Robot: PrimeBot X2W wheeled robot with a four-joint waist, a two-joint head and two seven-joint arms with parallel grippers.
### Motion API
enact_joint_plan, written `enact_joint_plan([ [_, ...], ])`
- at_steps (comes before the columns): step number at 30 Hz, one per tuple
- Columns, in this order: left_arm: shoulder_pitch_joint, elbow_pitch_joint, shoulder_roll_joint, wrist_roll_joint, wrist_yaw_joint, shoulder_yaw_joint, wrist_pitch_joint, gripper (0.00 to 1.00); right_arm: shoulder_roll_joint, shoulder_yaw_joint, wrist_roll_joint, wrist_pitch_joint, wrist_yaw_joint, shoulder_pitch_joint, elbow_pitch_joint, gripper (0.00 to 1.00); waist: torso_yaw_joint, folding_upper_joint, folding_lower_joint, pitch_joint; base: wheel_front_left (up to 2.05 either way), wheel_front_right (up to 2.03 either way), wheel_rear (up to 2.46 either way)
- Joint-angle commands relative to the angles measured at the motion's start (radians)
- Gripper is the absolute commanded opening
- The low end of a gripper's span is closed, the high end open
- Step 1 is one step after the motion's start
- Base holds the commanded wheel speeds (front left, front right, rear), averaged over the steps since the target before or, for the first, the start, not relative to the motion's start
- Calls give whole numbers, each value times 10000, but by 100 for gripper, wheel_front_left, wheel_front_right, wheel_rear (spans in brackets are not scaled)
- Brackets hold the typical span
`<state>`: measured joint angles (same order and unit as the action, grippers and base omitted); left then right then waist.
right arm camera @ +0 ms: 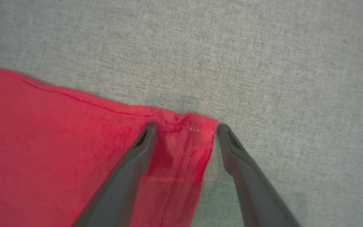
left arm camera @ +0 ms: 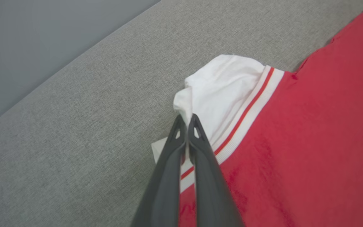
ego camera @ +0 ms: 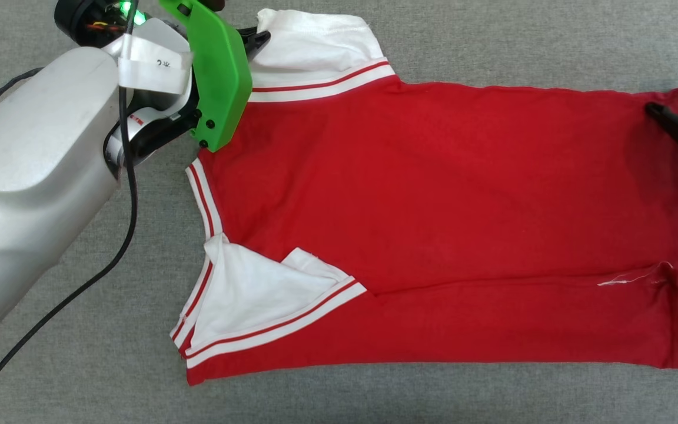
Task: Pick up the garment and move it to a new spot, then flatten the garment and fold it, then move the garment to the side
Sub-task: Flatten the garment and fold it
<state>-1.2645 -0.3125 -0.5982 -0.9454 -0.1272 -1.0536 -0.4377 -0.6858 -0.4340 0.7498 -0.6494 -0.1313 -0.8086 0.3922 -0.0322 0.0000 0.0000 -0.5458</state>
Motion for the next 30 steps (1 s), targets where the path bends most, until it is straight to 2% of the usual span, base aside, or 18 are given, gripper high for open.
enact_joint_plan([
  [1,-151,31,25,187,39,31,107,0,159,-293,-3,-37,6,42,278,100,129,0,0,-145,0,0,0],
  [5,-99,-7,12,197,47,36,237,0,81,-944,507,-239,6,222,454,100,92,0,0,-93,0,0,0],
  [7,-9,-78,-32,175,48,37,316,0,-42,-1012,587,94,6,140,492,0,15,0,0,39,0,0,0],
  [10,166,-235,-76,142,46,43,520,0,-176,-1032,668,854,6,47,569,0,-86,0,0,416,0,0,0],
  [11,431,-321,-141,75,44,26,706,0,-251,-1043,690,1692,6,53,556,0,-162,0,0,854,0,0,0],
  [15,1005,-299,-290,69,123,-66,1068,0,-407,-1066,611,2924,6,397,513,0,-150,0,0,1654,0,0,0],
  [19,1837,30,-570,-125,286,-147,1341,0,-507,-1307,648,3586,6,1110,373,0,-181,0,0,2341,0,0,0],
  [30,4540,1922,-1664,-499,1481,-533,2025,0,-723,-1222,677,5038,6,3280,-267,0,-21,0,0,3469,0,0,0],
])
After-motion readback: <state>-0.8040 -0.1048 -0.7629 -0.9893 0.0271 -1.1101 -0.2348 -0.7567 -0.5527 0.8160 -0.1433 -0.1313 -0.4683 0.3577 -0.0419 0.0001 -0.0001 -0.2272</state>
